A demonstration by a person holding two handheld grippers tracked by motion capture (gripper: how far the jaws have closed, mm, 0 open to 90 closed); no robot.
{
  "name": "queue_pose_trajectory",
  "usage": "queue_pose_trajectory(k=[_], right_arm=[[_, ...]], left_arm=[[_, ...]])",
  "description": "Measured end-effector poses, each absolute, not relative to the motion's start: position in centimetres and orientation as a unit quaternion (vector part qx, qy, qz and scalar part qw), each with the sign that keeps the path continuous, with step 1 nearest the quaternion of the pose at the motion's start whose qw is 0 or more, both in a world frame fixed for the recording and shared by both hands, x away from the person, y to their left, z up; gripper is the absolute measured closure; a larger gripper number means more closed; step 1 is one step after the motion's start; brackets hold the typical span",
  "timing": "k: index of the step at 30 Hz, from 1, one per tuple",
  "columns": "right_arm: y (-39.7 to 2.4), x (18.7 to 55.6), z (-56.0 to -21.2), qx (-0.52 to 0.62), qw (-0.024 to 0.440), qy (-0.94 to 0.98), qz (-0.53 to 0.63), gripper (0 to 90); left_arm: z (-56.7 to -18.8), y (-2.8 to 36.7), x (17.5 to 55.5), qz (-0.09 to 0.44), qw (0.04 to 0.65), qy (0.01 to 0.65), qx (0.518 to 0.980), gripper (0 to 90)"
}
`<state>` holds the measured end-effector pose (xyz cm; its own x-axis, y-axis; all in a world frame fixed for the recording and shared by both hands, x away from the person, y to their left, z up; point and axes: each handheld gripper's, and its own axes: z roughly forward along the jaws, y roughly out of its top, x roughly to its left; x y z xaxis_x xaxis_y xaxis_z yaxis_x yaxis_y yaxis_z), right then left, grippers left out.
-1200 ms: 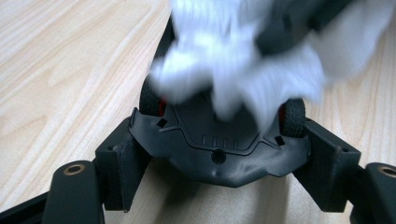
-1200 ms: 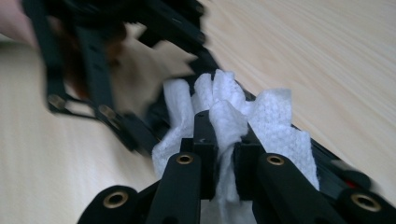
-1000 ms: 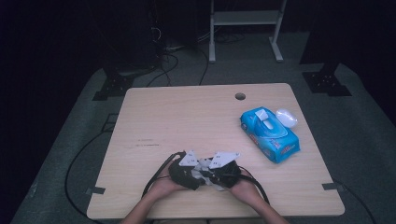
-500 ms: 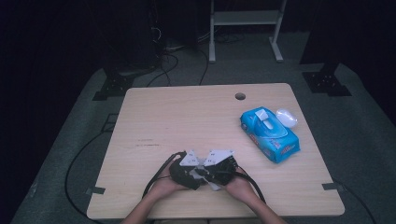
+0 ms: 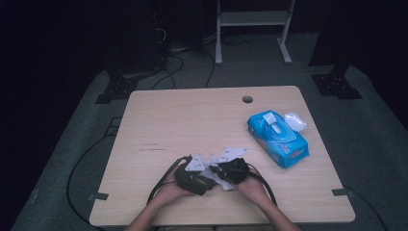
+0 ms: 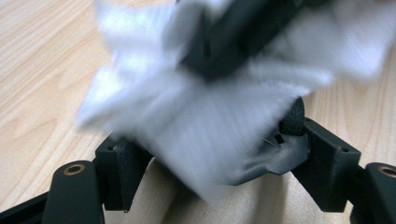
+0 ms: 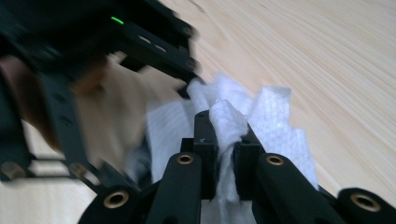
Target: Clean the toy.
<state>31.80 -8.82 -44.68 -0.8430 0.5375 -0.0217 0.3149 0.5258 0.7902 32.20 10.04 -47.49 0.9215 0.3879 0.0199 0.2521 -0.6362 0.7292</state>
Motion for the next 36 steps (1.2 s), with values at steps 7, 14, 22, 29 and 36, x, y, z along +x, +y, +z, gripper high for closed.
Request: queue_pose_trajectory(k=[7,14,22,29,36], right_arm=[[-7.1,33.0,-44.4,0.241,0.125,0.864,0.424,83.1],[-7.4,33.4,-44.5,0.26,0.126,0.861,0.418,83.0],[-8.5,33.8,-44.5,0.265,0.139,0.864,0.405,83.0],[-10.0,34.2,-44.7,0.302,0.118,0.849,0.416,82.9],[-9.1,34.1,-44.7,0.281,0.129,0.858,0.411,82.9]], left_arm=[[-47.5,10.3,32.3,0.092,0.392,0.186,0.896,25.2],[-47.5,10.4,32.4,0.094,0.393,0.186,0.895,25.5],[-47.5,10.4,32.4,0.097,0.388,0.183,0.898,25.6],[-47.6,10.1,32.3,0.1,0.387,0.176,0.9,25.6],[-47.6,10.3,32.2,0.101,0.387,0.177,0.899,25.7]])
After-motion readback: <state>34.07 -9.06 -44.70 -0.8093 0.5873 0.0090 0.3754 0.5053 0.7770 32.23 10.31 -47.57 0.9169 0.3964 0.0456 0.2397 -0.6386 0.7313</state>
